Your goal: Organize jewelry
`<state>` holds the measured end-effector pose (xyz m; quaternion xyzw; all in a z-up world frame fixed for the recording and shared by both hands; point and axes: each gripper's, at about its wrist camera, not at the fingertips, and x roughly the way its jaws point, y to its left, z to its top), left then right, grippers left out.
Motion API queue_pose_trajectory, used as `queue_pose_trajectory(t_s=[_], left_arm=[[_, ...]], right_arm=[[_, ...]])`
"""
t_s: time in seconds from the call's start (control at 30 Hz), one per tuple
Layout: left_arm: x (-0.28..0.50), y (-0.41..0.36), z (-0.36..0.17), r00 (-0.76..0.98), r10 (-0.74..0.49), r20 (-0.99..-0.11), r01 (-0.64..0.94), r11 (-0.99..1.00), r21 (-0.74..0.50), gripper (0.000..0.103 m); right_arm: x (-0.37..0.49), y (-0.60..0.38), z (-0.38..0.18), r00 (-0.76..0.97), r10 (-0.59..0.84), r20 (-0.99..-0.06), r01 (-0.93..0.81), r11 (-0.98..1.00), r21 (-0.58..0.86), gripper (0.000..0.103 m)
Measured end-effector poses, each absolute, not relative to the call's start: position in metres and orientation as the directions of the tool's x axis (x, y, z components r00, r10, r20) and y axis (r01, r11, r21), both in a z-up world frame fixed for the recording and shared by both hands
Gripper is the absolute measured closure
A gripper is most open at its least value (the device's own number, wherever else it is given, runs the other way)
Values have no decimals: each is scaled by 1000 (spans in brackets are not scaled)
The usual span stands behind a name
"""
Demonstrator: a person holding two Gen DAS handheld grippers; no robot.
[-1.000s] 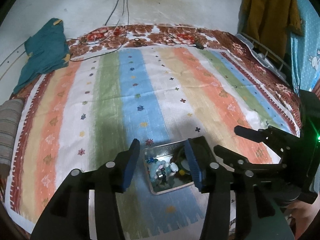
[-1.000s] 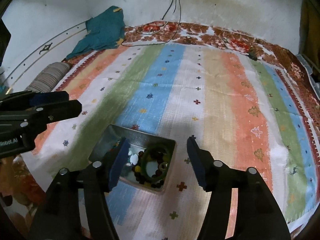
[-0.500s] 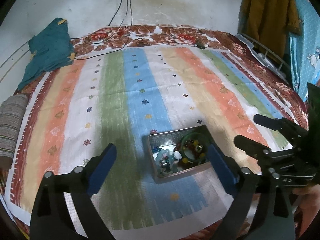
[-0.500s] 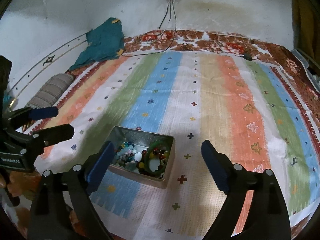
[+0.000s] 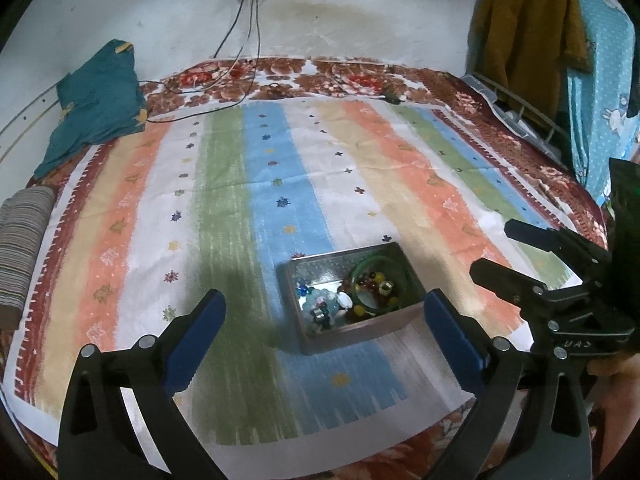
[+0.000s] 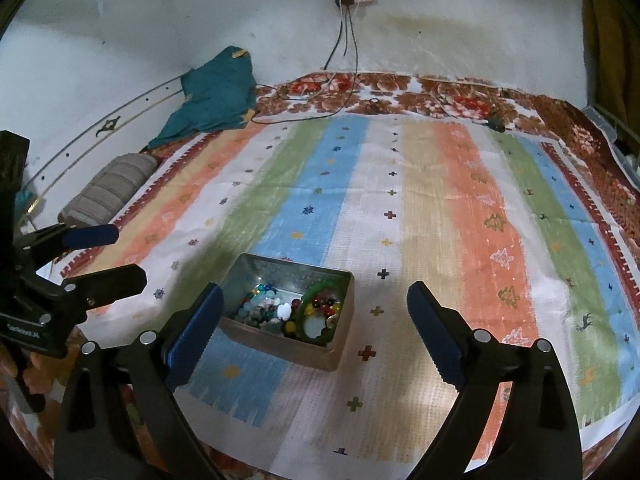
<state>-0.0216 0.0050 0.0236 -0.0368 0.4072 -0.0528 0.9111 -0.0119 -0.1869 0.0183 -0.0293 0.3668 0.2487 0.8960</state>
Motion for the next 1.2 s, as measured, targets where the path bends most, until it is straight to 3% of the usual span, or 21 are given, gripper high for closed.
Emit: queue_pose_trajectory(t_s=[1.2], left_arm=[[-22,3,25,680,-53,-731,41,999,-34,6]], right_arm=[[-24,-185,18,597,442,-669,-482,865,140,9]])
